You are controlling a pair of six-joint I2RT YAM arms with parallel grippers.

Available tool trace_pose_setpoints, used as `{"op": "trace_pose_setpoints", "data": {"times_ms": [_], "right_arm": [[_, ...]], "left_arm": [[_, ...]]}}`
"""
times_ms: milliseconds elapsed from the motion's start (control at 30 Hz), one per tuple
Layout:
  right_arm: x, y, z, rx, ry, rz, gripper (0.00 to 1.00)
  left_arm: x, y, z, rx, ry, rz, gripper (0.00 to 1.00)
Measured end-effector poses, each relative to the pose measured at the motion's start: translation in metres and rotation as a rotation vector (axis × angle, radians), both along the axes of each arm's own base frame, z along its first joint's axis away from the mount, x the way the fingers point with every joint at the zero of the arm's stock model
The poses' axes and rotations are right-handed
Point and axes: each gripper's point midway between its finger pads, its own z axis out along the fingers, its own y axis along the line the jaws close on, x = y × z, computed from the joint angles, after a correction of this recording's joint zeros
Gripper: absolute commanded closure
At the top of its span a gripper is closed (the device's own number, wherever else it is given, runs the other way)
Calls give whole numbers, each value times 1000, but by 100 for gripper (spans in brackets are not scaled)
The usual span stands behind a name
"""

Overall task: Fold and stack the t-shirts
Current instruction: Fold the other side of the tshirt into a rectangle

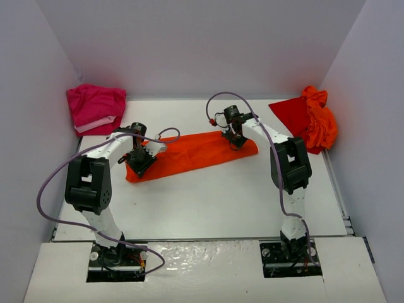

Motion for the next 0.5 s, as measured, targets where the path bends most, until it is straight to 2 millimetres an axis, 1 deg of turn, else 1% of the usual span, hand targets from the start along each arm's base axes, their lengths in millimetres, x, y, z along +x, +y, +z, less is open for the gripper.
{"op": "trace_pose_setpoints", "data": {"times_ms": [33,167,333,500], "right_arm": [[0,0,-1,-2,0,-1,100],[-2,-3,-7,-18,11,-2,100],[-3,-9,-27,-60,41,-10,100],[-1,-11,-27,-83,28,-15,100]], "left_arm": [[1,0,0,0,-2,1,76],[1,0,1,0,-5,0,81],[1,2,4,8,-12,-3,86],[3,4,6,19,-19,-7,86]]}}
